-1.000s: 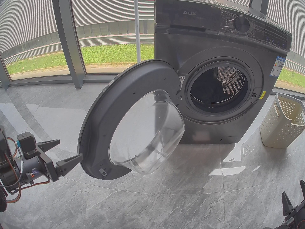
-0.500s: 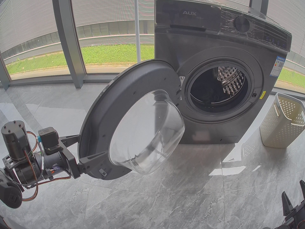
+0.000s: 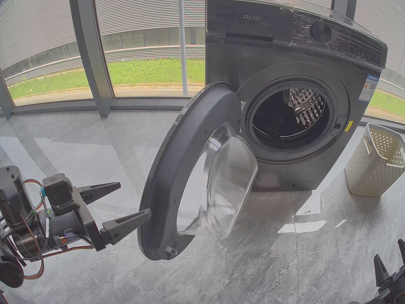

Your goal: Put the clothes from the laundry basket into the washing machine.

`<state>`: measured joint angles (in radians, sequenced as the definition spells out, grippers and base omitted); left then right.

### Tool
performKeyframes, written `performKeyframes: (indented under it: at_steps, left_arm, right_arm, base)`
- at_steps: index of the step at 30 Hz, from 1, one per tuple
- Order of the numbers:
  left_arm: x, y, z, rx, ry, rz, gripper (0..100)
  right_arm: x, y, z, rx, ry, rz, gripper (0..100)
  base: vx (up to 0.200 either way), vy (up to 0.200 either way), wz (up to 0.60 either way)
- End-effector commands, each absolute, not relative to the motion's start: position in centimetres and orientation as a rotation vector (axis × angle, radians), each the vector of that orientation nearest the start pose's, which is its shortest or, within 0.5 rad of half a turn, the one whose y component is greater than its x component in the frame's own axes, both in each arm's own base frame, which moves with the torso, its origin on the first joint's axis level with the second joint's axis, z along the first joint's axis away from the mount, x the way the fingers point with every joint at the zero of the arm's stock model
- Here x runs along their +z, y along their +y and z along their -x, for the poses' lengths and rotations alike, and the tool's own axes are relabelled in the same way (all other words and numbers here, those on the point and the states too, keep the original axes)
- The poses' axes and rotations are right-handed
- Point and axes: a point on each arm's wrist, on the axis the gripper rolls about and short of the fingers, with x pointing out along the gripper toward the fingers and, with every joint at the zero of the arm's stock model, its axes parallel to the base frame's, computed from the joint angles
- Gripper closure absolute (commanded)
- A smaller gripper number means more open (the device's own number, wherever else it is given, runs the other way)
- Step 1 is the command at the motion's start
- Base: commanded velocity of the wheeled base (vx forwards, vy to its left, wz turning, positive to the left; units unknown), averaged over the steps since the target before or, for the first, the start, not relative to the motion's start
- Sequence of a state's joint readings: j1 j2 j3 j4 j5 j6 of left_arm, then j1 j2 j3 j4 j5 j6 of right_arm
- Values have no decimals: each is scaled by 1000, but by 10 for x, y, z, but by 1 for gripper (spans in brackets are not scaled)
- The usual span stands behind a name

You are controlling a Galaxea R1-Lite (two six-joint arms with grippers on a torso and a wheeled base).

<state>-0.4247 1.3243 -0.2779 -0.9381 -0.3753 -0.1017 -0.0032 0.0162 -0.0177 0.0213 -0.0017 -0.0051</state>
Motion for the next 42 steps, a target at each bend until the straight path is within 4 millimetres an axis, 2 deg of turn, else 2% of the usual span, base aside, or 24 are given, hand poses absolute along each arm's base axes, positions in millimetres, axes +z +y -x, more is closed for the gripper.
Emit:
performKeyframes:
  at_steps: [1, 5, 9, 15, 18, 24, 30, 33, 35, 36, 39, 40, 41, 42]
  left_arm:
    - [179, -67, -149, -747, 74, 104, 0]
    - [183, -53, -145, -669, 44, 109, 0]
    - [175, -44, -156, -589, 83, 102, 0]
    - [156, -48, -182, -490, 178, 58, 0]
    - [150, -53, -192, -496, 212, 43, 0]
    - [146, -79, -206, -578, 243, 32, 0]
    - [155, -113, -205, -664, 227, 63, 0]
    - [158, -132, -213, -663, 215, 56, 0]
    - [158, -133, -214, -663, 216, 56, 0]
    - [158, -146, -221, -677, 213, 55, 0]
    - [156, -153, -226, -668, 223, 51, 0]
    - [150, -165, -240, -646, 228, 47, 0]
    - [150, -165, -240, -646, 228, 47, 0]
    - [149, -176, -248, -654, 225, 50, 0]
  right_arm:
    - [76, 0, 24, -5, 11, 5, 0]
    - [76, 0, 24, -5, 11, 6, 0]
    - [76, 0, 24, -6, 11, 6, 0]
    - [76, 0, 24, -5, 11, 6, 0]
    - [76, 0, 24, -5, 11, 6, 0]
    - [76, 0, 24, -5, 11, 6, 0]
    - [76, 0, 24, -5, 11, 6, 0]
    - [76, 0, 24, -5, 11, 5, 0]
    - [76, 0, 24, -3, 11, 5, 0]
    - [76, 0, 24, -5, 11, 5, 0]
    - [76, 0, 24, -5, 11, 5, 0]
    - [76, 0, 24, -5, 11, 5, 0]
    - [76, 0, 24, -5, 11, 5, 0]
    - [76, 0, 24, -5, 11, 5, 0]
  base:
    - [0, 0, 0]
    - [0, 0, 0]
    - [0, 0, 0]
    - [0, 0, 0]
    - [0, 0, 0]
    - [0, 0, 0]
    - [0, 0, 0]
    - [0, 0, 0]
    - [0, 0, 0]
    - [0, 0, 0]
    - [0, 0, 0]
    - [0, 0, 0]
    - [0, 0, 0]
    - [0, 0, 0]
